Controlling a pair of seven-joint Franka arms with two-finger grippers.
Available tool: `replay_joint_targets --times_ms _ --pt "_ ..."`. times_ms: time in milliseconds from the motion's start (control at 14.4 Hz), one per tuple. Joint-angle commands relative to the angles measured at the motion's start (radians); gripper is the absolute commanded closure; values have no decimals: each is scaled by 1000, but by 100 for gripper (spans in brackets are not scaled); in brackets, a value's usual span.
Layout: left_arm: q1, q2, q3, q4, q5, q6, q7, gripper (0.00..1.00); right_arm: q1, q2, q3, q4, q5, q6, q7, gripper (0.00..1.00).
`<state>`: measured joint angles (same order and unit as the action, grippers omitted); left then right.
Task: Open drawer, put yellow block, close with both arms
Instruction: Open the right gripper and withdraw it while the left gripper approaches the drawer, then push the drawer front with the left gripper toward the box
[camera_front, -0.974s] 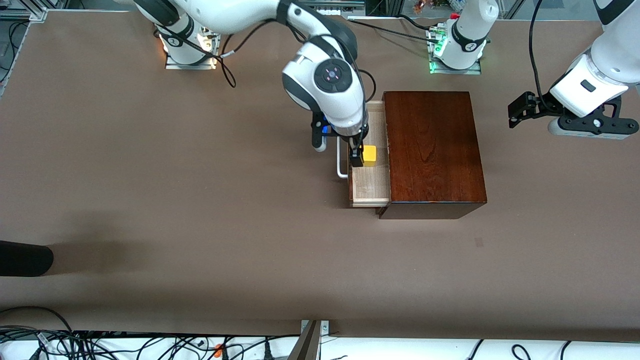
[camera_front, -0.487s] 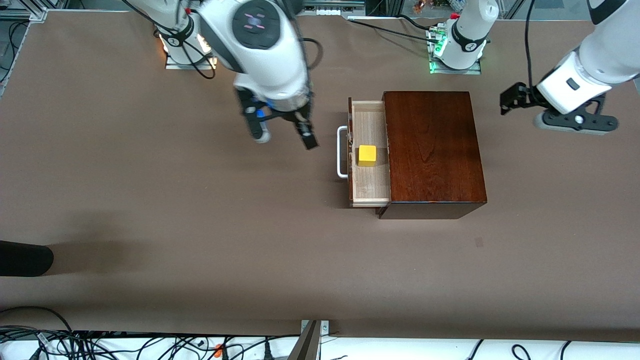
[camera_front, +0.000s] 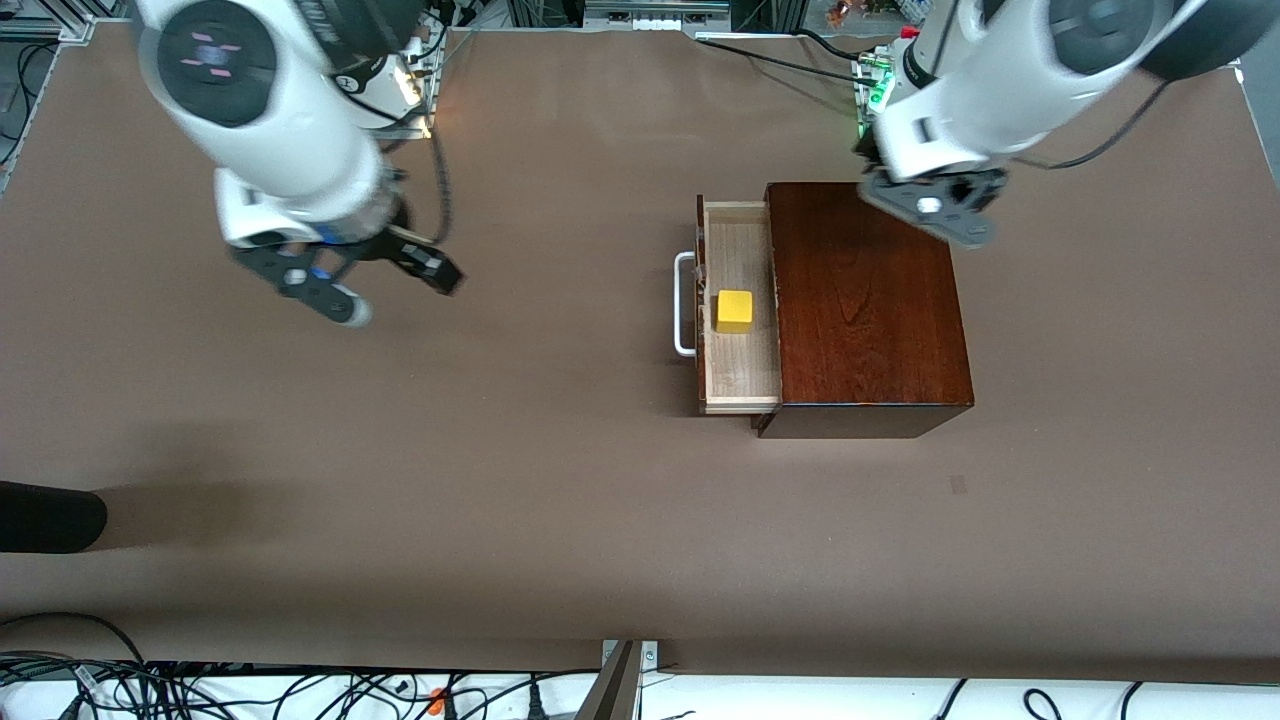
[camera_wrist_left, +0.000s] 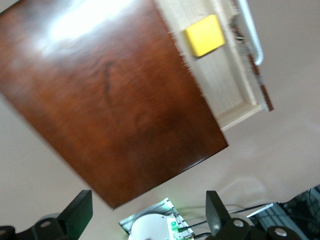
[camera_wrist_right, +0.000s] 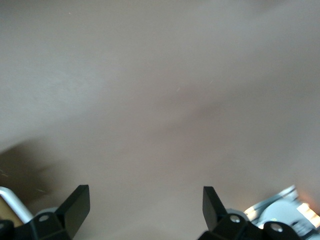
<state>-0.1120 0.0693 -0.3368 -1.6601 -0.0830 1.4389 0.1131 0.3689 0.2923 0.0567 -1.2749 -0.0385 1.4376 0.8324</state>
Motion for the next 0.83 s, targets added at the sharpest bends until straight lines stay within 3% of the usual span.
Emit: replay_joint_targets --times_ms 0,278,487,765 --pt "8 113 -60 77 -30 67 123 0 -111 -185 -17 -246 12 99 -323 0" --pt "6 245 -200 75 -8 294 363 0 -284 -231 -18 -304 12 126 -686 0" --pt "-84 341 -208 77 72 475 517 0 -357 -226 -38 -300 12 139 -878 0" --pt "-162 441 -208 77 186 653 632 0 -357 -225 -83 -300 5 145 -908 0"
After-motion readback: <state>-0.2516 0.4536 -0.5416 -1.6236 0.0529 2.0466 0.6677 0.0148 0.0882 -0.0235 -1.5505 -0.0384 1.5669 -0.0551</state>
